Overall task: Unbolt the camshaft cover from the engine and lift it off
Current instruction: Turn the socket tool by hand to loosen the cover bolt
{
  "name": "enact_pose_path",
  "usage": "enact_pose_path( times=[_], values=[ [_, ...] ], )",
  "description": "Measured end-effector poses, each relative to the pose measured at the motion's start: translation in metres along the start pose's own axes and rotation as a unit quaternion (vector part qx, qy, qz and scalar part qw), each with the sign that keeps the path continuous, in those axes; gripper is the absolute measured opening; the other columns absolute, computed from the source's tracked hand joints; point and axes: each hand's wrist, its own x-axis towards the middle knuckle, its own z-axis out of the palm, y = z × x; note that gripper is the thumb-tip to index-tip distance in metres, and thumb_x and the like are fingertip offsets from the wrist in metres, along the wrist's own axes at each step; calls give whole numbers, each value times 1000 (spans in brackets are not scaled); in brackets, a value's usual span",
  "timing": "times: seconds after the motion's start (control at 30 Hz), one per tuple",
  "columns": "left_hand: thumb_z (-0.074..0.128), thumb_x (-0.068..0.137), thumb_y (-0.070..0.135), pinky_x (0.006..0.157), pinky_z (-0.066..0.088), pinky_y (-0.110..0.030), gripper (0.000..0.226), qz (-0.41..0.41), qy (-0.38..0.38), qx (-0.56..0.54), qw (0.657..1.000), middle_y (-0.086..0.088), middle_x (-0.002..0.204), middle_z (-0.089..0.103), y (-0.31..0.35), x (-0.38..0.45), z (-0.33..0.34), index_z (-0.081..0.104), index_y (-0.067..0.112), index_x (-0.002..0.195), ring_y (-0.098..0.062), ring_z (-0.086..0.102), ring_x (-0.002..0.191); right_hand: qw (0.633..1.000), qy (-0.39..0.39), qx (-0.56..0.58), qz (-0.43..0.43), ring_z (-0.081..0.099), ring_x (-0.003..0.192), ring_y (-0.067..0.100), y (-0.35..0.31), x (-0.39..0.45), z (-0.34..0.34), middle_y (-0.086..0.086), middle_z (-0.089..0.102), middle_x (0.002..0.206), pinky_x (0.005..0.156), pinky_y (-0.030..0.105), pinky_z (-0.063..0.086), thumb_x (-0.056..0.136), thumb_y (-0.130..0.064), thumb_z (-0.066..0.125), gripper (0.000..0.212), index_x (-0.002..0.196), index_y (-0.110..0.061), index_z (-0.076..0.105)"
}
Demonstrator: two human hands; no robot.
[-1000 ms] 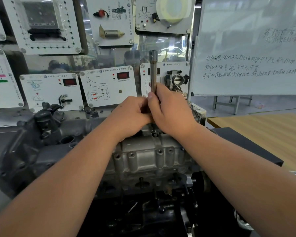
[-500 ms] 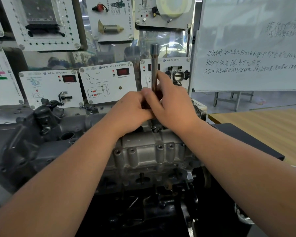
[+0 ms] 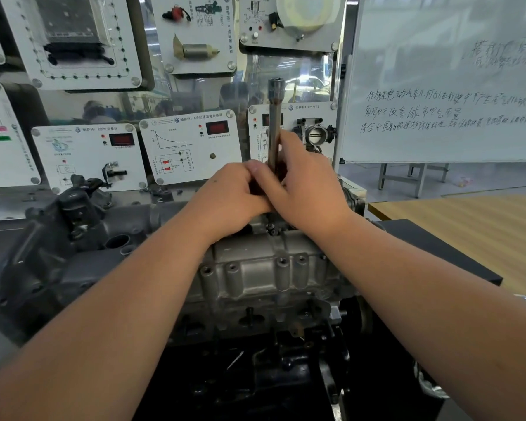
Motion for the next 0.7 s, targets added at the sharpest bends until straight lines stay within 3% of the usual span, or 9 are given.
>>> enact_pose_path(
  times=[0.07, 0.2, 0.43, 0.7],
  values=[
    [80, 81, 19, 47, 38, -10, 28, 7, -1, 1, 1000, 20, 57, 66, 2, -1, 1, 67, 40, 67, 7, 57, 50, 1000, 9, 1, -1, 60, 60, 25, 1, 0, 0, 4, 63, 71, 56, 41, 49, 101, -34, 58, 32, 117, -7, 53],
    [76, 85, 16, 56, 41, -5, 40, 27, -12, -13, 999, 27, 71, 71, 5, -3, -1, 69, 53, 71, 12, 63, 65, 1000, -7, 9, 20, 54, 62, 27, 3, 1, 2, -4, 48, 64, 58, 47, 48, 104, -25, 48, 15, 95, -16, 41],
    [67, 88, 6, 49, 38, -5, 39, 33, -27, 18, 999, 28, 57, 64, 5, -5, -1, 63, 40, 68, 12, 59, 54, 1000, -29, 2, 4, 49, 59, 26, 3, 2, 4, -11, 42, 61, 56, 35, 35, 106, -24, 43, 13, 94, -20, 42],
    [66, 88, 4, 52, 40, -5, 42, 44, -20, 28, 998, 29, 58, 65, 5, -5, -2, 63, 39, 66, 12, 61, 58, 1000, -27, 11, 2, 46, 53, 20, 3, 2, 4, -11, 42, 58, 54, 35, 34, 106, -25, 42, 15, 91, -20, 40]
  ],
)
